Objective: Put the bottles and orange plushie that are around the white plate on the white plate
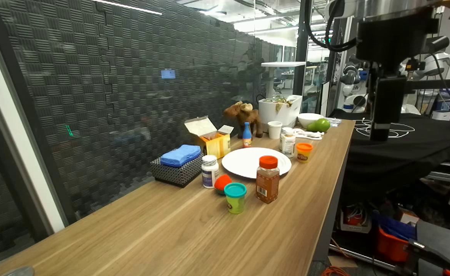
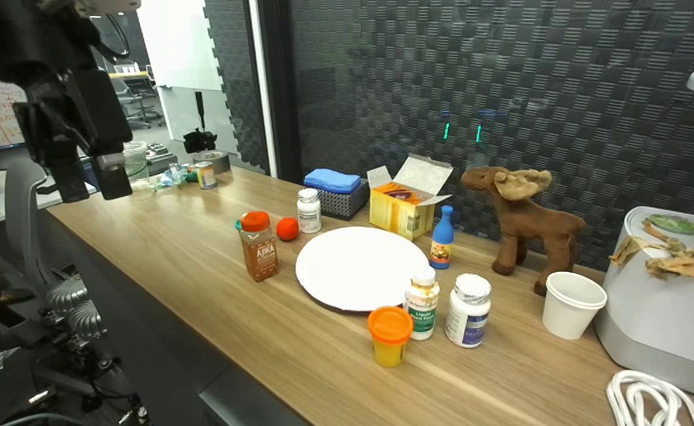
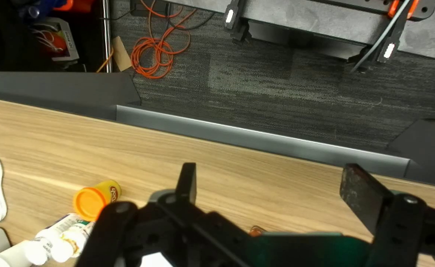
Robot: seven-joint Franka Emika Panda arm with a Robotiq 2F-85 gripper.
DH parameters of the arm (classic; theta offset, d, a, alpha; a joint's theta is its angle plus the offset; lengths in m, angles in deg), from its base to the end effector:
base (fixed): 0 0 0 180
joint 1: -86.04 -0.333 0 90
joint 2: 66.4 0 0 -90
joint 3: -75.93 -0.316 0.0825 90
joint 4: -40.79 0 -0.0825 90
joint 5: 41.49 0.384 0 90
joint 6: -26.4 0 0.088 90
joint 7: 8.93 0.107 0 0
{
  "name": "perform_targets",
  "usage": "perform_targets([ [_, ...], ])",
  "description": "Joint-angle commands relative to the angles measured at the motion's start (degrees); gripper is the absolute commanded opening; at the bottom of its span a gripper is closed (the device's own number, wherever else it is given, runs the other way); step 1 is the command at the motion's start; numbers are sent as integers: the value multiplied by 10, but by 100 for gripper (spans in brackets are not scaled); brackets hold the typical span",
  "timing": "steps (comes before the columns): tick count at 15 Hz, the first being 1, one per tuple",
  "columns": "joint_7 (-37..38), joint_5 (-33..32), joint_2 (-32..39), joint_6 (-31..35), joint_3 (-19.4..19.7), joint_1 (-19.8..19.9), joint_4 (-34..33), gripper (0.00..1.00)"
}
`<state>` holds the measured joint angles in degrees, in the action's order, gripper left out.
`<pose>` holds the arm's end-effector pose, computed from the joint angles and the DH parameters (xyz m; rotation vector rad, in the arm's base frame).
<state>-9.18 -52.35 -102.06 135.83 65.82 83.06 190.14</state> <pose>0.3425 0.0659 0.4453 2.8297 0.3799 -0.0836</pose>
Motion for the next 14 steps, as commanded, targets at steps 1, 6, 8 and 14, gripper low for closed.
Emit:
perform_targets([
  [1, 6, -6, 2, -2, 11, -12, -1, 100],
  [6, -2, -25, 49, 17, 24, 1, -32, 100],
  [8, 0, -36, 64, 29, 33, 6, -42, 100],
  [14, -4, -44, 109, 32, 67, 26, -83, 100],
])
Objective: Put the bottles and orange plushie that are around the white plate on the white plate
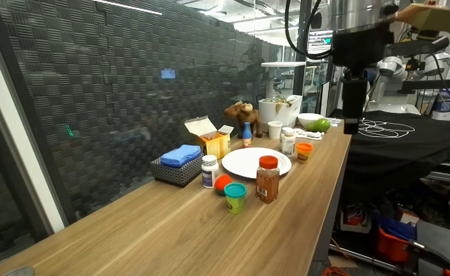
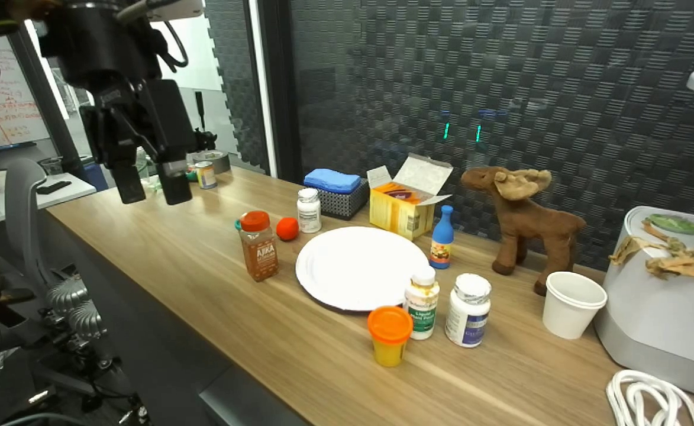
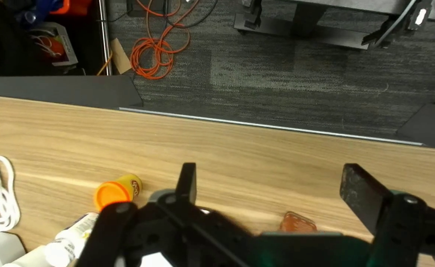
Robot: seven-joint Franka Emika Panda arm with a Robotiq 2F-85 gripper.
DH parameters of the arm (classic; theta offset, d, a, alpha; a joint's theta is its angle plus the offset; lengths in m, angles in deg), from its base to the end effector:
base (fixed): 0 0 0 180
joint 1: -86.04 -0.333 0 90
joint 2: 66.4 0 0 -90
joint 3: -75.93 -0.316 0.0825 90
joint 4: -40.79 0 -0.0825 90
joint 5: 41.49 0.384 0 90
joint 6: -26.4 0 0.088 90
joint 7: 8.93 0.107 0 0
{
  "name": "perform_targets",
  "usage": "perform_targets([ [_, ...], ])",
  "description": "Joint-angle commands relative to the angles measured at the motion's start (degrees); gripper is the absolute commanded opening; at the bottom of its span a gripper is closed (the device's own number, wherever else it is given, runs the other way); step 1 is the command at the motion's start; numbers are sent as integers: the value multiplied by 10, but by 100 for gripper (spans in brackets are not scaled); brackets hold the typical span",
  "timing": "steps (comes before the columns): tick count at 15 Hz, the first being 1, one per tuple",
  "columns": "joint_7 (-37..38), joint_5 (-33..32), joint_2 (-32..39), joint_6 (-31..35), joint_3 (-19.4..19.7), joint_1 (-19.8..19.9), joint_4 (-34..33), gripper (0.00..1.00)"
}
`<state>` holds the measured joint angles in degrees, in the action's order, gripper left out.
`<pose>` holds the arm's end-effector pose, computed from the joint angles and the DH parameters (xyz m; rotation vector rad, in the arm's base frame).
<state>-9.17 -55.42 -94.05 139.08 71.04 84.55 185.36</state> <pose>0.3862 0.0279 0.4393 2.8612 0.2975 -0.0932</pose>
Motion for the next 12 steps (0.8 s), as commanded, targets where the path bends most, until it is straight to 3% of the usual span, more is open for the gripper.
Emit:
perform_targets([
  [1, -9, -14, 36, -3, 22, 15, -44, 100],
  [6, -28, -25, 83, 4, 45, 30, -99, 100],
  [12, 45, -79, 165, 184, 63, 72, -129, 100],
])
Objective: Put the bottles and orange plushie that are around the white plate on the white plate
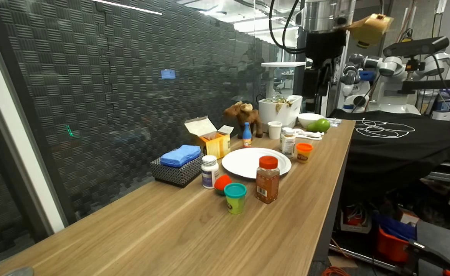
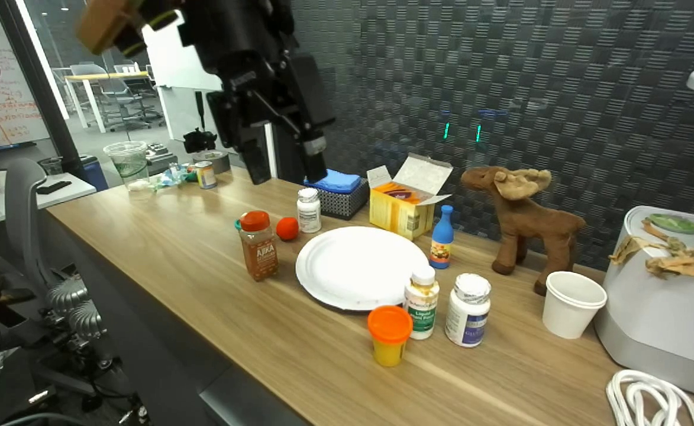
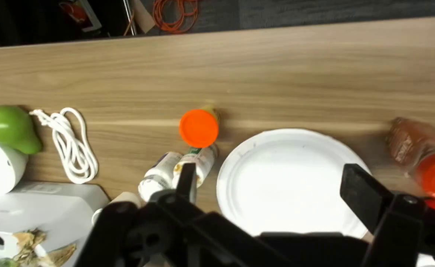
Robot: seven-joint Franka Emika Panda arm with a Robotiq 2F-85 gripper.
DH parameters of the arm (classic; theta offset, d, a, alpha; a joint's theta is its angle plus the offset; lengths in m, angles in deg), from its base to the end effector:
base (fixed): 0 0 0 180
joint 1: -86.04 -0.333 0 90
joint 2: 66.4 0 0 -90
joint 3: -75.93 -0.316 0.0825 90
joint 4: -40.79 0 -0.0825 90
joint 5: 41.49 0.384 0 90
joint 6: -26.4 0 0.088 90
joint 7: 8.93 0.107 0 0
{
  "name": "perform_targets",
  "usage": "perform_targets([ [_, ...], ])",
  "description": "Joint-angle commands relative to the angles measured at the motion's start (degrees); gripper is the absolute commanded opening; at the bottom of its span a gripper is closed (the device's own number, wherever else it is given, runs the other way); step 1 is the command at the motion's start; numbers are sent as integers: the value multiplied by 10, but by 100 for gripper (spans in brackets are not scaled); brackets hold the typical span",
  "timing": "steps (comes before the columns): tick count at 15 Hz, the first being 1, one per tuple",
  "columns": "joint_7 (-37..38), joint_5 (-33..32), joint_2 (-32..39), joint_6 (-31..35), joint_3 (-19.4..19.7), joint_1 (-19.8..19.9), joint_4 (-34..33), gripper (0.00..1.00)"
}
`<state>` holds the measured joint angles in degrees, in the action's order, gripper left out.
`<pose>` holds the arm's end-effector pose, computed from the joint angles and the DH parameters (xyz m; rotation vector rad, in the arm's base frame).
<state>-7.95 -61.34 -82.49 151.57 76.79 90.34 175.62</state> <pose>0.4655 -0.0548 0.4526 2.8425 0.1111 0.1444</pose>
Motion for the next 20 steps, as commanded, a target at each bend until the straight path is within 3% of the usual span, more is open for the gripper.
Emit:
perform_targets([
  [1, 44, -24, 61, 74, 6, 19, -34, 100],
  [9, 86, -22, 160, 101, 31, 32, -86, 100],
  [20, 36, 82, 293, 130, 63, 34, -177, 100],
])
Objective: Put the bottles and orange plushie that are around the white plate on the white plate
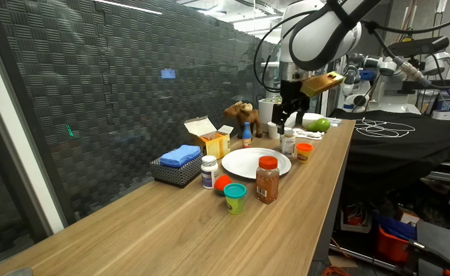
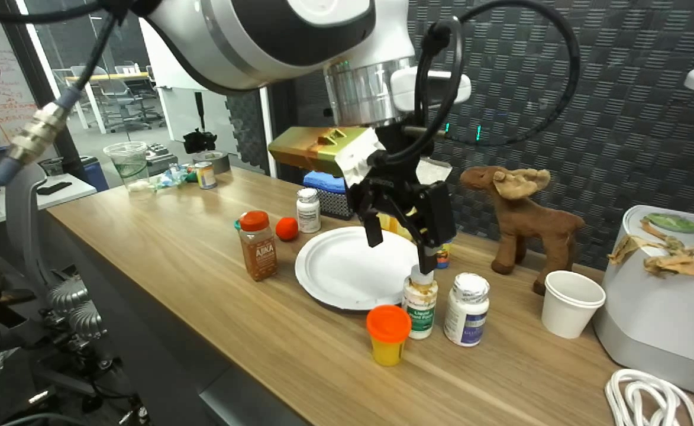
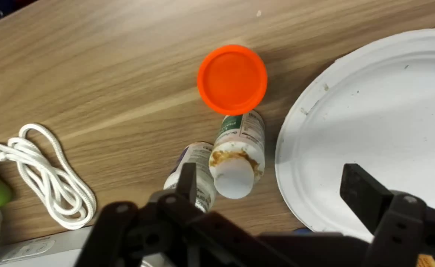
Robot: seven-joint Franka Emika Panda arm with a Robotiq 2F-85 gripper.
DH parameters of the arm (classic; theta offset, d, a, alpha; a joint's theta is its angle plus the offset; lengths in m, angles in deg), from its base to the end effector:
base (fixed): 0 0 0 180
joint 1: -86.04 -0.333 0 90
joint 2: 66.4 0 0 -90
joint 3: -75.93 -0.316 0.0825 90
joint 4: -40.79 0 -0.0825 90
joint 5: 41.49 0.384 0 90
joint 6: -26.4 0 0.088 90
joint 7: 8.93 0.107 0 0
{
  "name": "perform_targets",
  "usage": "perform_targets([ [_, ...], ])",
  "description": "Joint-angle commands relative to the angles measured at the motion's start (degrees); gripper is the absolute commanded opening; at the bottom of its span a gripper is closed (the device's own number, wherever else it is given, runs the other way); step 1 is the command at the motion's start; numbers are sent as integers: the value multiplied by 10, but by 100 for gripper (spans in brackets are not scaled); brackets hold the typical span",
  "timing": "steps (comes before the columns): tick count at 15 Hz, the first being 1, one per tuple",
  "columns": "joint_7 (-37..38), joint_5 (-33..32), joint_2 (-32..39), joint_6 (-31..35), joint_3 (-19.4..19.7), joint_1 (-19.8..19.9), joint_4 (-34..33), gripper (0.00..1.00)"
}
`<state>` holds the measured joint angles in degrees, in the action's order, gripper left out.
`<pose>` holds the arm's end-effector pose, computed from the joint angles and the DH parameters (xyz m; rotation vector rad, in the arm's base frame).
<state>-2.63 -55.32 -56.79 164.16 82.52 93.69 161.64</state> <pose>0.5629 -0.1432 0.3502 2.9236 -0.2739 0.1662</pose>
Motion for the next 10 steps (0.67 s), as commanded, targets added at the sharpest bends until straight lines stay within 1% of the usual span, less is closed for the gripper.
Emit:
perform_targets([
  [1, -15, 22, 45, 1, 8, 1, -44, 100],
  [4, -16, 31, 59, -1, 10, 3, -54, 100],
  [5, -16, 35, 62, -2, 11, 4, -56, 80],
  [7, -10, 34, 62, -2, 14, 3, -56, 68],
  [8, -3, 27, 59, -1, 18, 1, -53, 58],
  [10, 4, 23, 50, -1, 21, -1, -46, 42],
])
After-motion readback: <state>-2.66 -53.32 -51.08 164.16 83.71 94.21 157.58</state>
